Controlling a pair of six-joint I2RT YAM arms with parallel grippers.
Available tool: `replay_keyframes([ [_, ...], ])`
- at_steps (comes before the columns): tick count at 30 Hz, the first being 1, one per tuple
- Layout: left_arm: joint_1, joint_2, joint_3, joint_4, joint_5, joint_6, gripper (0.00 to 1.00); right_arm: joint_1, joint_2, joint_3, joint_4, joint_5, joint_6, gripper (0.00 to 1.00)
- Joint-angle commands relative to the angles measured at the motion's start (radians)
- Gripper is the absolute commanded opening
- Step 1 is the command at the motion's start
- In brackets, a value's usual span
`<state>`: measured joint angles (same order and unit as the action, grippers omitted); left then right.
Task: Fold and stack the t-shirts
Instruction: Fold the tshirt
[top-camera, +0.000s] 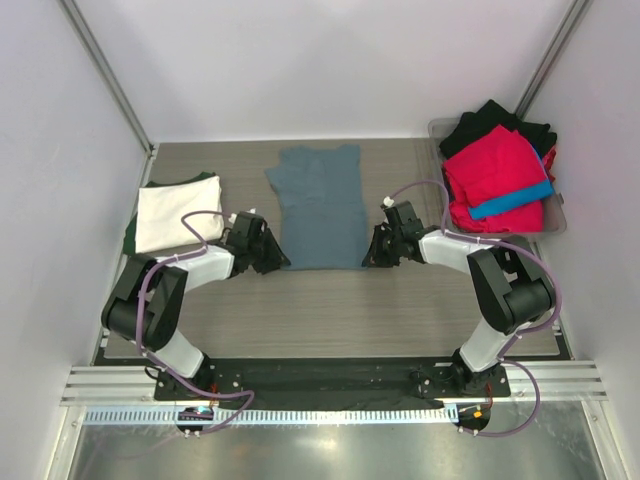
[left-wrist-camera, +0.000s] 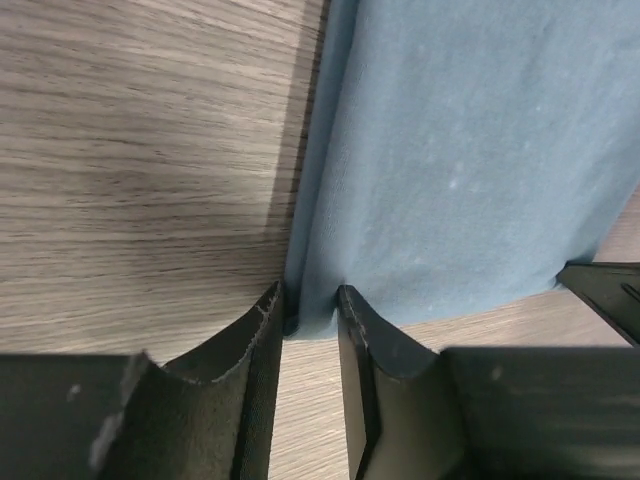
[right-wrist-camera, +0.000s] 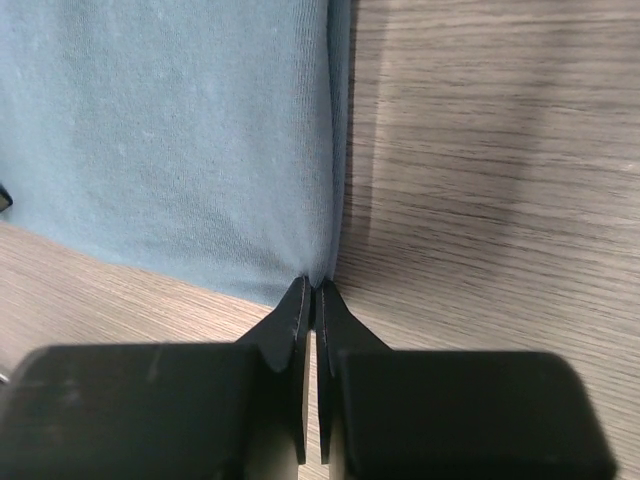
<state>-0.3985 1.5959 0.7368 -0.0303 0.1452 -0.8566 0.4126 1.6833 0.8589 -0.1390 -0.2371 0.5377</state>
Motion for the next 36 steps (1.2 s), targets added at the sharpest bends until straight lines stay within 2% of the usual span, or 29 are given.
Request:
replay_keyframes([
  [1,-0.007,-0.005,-0.031,-0.068,-0.021,0.014,0.29,0.009,-0.008,-0.008,0.003,0.004,0.008,0.05],
  [3,-0.005,-0.014,-0.037,-0.074,-0.033,0.014,0.39,0.011,-0.014,-0.006,0.003,0.007,0.008,0.03],
  [4,-0.007,-0.022,-0.04,-0.079,-0.035,0.022,0.48,0.009,-0.02,-0.006,0.001,0.007,0.008,0.03],
  [9,-0.008,-0.04,-0.046,-0.115,-0.062,0.037,0.53,0.011,-0.033,-0.001,-0.005,0.013,0.01,0.03],
  [12,-0.01,-0.04,-0.051,-0.115,-0.059,0.041,0.47,0.012,-0.027,0.002,-0.007,0.016,0.01,0.03],
  [13,-0.011,-0.037,-0.051,-0.115,-0.059,0.041,0.4,0.012,-0.027,0.0,-0.008,0.016,0.01,0.03],
  [15,-0.011,-0.031,-0.048,-0.114,-0.058,0.044,0.35,0.012,-0.027,0.006,-0.013,0.016,0.011,0.02],
  [18,-0.013,-0.013,-0.036,-0.111,-0.055,0.05,0.21,0.014,-0.036,0.009,-0.014,0.018,0.018,0.02],
  [21,-0.013,0.016,-0.021,-0.108,-0.038,0.048,0.15,0.022,-0.039,0.011,-0.013,0.019,0.024,0.02],
  [23,-0.013,0.025,-0.02,-0.086,-0.026,0.039,0.14,0.026,-0.037,0.011,-0.014,0.018,0.025,0.02],
  [27,-0.016,0.041,-0.024,-0.063,-0.027,0.025,0.29,0.031,-0.034,0.011,-0.02,0.022,0.024,0.01],
  [29,-0.017,0.045,-0.027,-0.06,-0.033,0.028,0.29,0.032,-0.039,0.011,-0.025,0.024,0.022,0.01],
  [32,-0.017,0.05,-0.022,-0.06,-0.053,0.057,0.14,0.037,-0.053,0.008,-0.028,0.033,0.025,0.01],
  [33,-0.019,0.05,-0.014,-0.066,-0.079,0.065,0.0,0.041,-0.056,0.006,-0.027,0.033,0.03,0.01],
  [36,-0.017,0.032,0.01,-0.115,-0.105,0.087,0.0,0.046,-0.062,0.008,-0.037,0.035,0.03,0.01],
])
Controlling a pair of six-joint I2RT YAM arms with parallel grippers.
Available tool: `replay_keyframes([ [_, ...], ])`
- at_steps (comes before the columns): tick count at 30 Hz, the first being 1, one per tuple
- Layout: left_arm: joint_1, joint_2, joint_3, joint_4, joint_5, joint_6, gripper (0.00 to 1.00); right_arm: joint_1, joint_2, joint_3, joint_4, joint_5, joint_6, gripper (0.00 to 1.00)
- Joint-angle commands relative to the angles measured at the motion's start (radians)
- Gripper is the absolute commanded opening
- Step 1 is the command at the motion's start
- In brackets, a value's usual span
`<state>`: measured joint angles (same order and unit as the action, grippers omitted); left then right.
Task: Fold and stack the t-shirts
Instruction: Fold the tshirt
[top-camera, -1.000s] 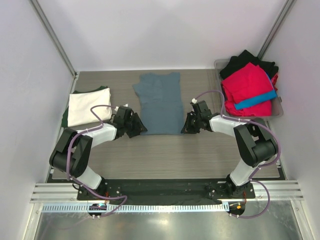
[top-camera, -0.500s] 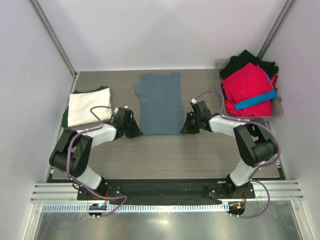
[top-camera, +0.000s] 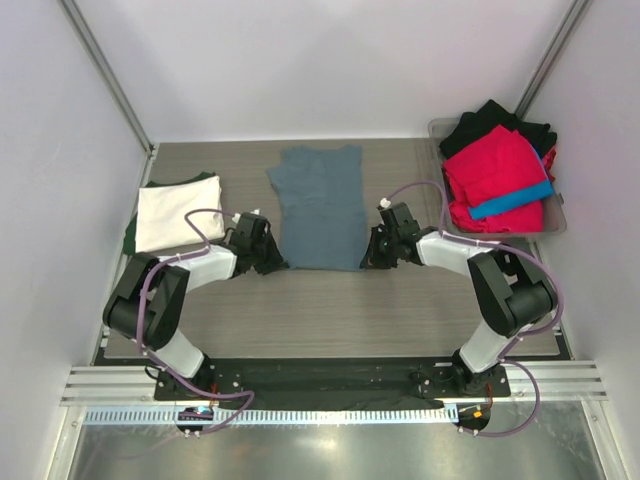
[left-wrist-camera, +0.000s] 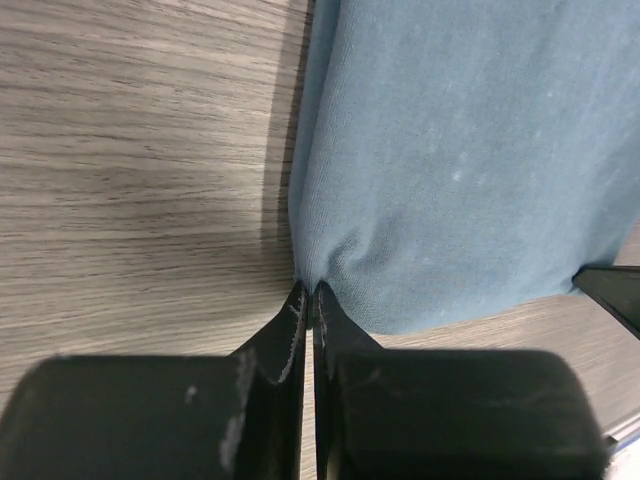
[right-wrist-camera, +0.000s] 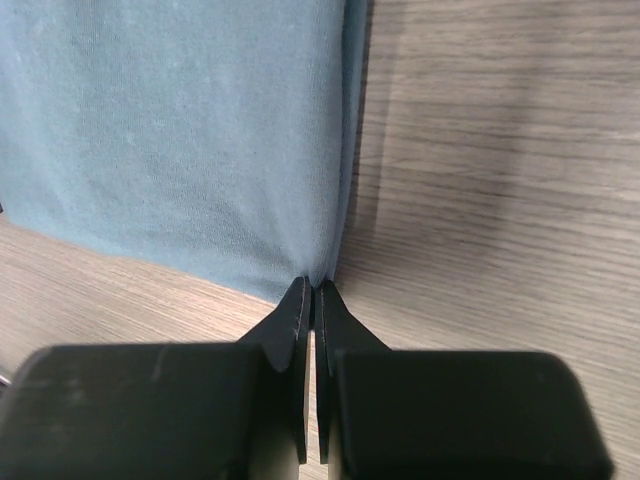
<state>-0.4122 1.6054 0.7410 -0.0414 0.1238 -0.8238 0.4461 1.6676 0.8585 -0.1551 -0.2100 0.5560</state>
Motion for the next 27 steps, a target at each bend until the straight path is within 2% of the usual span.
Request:
replay_keyframes([
  [1,-0.005,0.005,0.006,-0.11,-0.082,0.055,0.0,0.014,-0.049,0.01,-0.029,0.009,0.009,0.01],
  [8,-0.057,-0.179,-0.051,-0.184,-0.09,0.064,0.0,0.026,-0.147,-0.013,-0.113,0.006,-0.014,0.01],
  [17,-0.137,-0.553,-0.095,-0.403,-0.079,0.023,0.0,0.066,-0.449,-0.084,-0.267,0.003,0.007,0.01],
  [23,-0.143,-0.735,-0.057,-0.529,-0.03,-0.009,0.0,0.08,-0.62,-0.033,-0.403,0.035,0.018,0.01],
  [27,-0.143,-0.802,-0.026,-0.561,0.005,-0.021,0.0,0.08,-0.657,0.031,-0.48,0.069,0.004,0.01],
])
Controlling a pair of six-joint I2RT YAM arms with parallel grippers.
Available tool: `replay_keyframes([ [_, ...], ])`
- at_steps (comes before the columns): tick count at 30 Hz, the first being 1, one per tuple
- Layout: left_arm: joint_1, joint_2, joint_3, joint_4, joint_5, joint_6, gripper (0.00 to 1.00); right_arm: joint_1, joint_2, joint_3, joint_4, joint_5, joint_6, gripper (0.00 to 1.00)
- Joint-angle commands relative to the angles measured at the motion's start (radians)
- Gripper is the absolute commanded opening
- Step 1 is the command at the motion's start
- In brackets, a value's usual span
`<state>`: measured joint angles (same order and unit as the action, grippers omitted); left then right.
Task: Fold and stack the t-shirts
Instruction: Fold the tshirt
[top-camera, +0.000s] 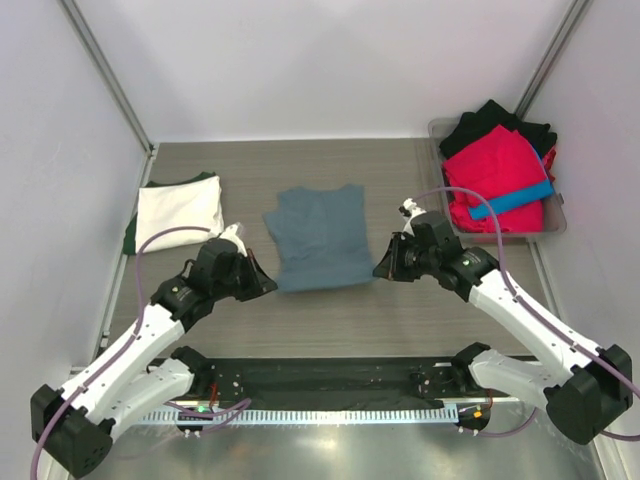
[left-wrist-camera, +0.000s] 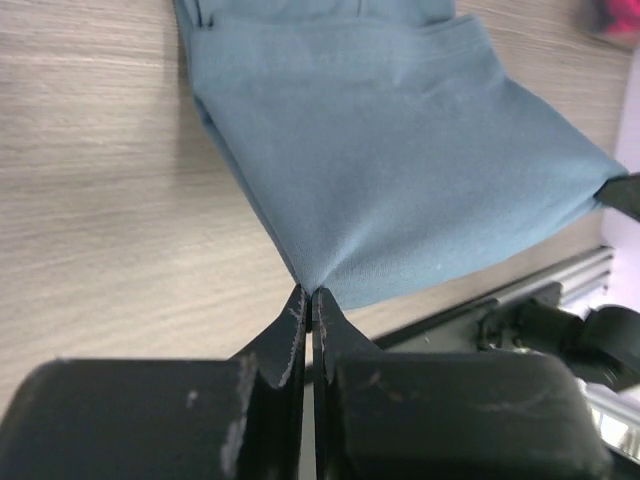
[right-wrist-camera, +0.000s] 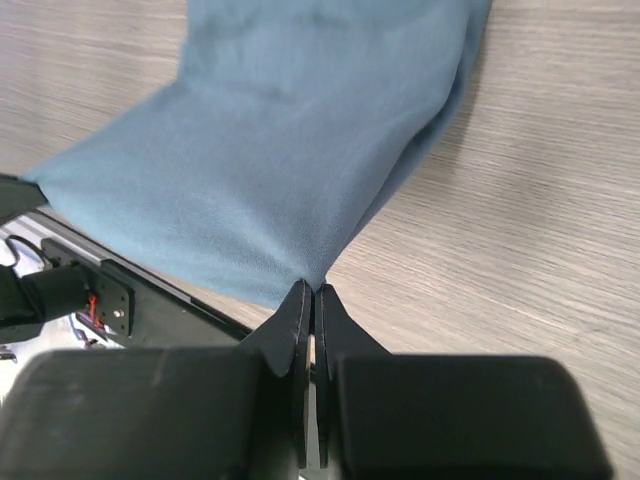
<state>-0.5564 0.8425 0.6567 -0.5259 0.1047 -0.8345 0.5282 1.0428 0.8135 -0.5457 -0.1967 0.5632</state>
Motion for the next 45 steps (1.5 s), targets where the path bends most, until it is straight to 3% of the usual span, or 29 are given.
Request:
replay_keyframes([
  [1,0.001,-0.043,0.069,-0.086,0.021,-0.011,0.0,-0.004,-0.029,0.093,-0.098,0.063,-0.008,0.01],
  [5,0.004,-0.023,0.132,-0.091,-0.003,0.001,0.0,-0.004,0.011,0.176,-0.12,0.129,-0.029,0.01],
  [11,0.022,0.136,0.274,-0.069,0.001,0.049,0.0,-0.004,0.144,0.297,-0.117,0.276,-0.069,0.01],
  [22,0.179,0.43,0.454,-0.019,0.012,0.103,0.0,-0.042,0.42,0.547,-0.097,0.387,-0.124,0.01],
  [32,0.279,0.714,0.622,0.039,0.049,0.112,0.0,-0.12,0.738,0.8,-0.037,0.349,-0.151,0.01],
  [40,0.372,1.116,0.949,0.049,0.119,0.1,0.01,-0.184,1.121,1.143,0.029,0.267,-0.143,0.02],
  [41,0.375,1.168,0.986,0.069,0.116,0.097,0.06,-0.2,1.163,1.179,0.052,0.264,-0.126,0.12],
  [42,0.378,1.214,1.039,0.075,0.124,0.097,0.21,-0.204,1.195,1.208,0.068,0.266,-0.111,0.37],
  [43,0.378,1.316,1.092,0.069,0.128,0.097,0.47,-0.208,1.226,1.255,0.076,0.305,-0.089,0.58],
  [44,0.38,1.361,1.207,0.02,0.141,0.097,0.8,-0.211,1.278,1.277,0.085,0.307,-0.083,0.76],
  [45,0.38,1.395,1.245,0.001,0.153,0.098,0.9,-0.211,1.292,1.297,0.09,0.306,-0.088,0.77],
])
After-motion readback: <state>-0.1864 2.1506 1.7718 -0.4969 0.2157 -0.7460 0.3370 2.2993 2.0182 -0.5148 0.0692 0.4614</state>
